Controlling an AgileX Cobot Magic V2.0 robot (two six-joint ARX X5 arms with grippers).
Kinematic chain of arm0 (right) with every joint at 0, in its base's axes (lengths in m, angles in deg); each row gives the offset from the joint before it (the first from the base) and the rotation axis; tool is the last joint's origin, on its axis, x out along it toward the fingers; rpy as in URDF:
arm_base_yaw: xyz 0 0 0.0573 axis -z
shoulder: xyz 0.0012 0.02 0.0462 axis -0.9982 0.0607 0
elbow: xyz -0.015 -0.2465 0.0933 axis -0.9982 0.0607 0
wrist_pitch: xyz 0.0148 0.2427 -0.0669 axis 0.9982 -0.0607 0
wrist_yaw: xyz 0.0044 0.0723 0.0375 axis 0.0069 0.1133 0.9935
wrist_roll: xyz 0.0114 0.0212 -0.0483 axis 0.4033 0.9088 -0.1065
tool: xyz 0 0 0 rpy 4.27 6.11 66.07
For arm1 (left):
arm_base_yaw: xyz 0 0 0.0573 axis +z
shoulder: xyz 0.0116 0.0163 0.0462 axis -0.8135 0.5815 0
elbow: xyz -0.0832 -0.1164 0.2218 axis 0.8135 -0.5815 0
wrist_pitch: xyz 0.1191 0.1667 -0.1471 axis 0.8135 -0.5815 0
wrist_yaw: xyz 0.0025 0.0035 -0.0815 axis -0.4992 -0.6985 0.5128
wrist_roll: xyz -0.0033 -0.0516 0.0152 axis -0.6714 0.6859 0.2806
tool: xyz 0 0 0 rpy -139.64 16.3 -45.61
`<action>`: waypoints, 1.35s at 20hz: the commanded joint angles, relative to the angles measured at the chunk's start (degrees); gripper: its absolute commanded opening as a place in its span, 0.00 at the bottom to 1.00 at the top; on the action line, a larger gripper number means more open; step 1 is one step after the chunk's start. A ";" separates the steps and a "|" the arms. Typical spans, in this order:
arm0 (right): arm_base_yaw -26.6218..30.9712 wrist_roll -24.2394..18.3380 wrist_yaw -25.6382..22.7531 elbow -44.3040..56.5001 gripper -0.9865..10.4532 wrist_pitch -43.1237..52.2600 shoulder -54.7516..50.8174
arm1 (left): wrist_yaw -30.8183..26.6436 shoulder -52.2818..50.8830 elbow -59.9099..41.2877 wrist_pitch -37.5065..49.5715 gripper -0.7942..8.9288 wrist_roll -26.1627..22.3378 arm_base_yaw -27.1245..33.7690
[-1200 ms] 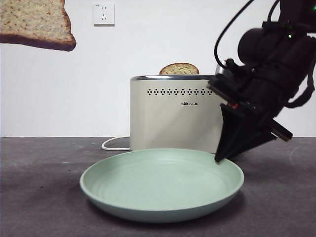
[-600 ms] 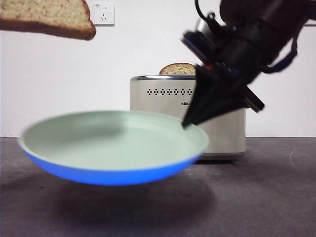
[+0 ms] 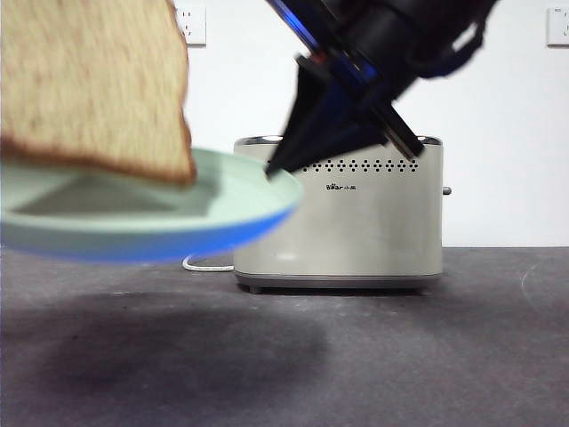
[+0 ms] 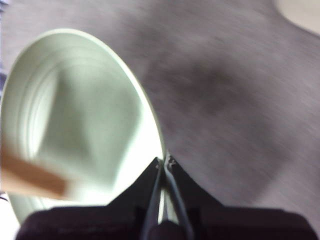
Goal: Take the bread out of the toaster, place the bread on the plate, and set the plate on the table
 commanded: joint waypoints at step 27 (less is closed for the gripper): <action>-0.07 0.33 -1.88 -4.15 0.07 -3.52 -0.59 | -10.14 8.61 17.81 -5.75 0.50 -7.48 0.02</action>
